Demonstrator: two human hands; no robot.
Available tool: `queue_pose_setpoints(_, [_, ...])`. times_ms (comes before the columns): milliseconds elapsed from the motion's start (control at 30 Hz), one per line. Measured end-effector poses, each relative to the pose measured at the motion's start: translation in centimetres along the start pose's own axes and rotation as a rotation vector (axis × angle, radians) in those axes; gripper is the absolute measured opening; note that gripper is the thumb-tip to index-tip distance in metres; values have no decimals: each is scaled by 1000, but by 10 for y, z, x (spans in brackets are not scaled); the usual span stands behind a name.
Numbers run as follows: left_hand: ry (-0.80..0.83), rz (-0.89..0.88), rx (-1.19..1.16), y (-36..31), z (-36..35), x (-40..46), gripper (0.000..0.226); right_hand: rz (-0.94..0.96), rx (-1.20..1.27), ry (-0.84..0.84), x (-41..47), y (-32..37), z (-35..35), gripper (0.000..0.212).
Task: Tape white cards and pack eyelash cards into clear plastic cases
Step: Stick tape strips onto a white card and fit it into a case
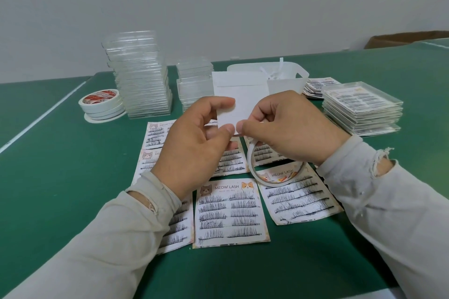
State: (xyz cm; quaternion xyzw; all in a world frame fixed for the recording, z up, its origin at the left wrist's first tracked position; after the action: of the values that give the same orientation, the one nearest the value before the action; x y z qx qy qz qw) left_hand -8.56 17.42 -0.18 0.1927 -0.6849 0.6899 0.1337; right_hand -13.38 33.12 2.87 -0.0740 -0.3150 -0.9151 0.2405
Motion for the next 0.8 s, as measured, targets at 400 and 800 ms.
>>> queue_pose_setpoints(400, [31,-34,99,-1,-2,2,40,52,2,66,-1,2,-2,18])
queue_pose_setpoints(800, [-6,-79,137,-9,2,2,39,-3,123,90,-2,3,7,20])
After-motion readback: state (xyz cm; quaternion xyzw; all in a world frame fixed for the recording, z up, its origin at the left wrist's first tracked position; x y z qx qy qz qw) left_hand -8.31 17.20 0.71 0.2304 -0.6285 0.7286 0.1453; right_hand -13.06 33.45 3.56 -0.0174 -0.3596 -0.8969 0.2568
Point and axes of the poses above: each hand's wrist, its own x-axis towards the middle knuckle, its own z-axis out of the back of the hand, y = z × x, the point moved 5 cm from there along x, towards the middle knuckle, and after that the axes turned 13 degrees about -x, right-handed, at the moved point
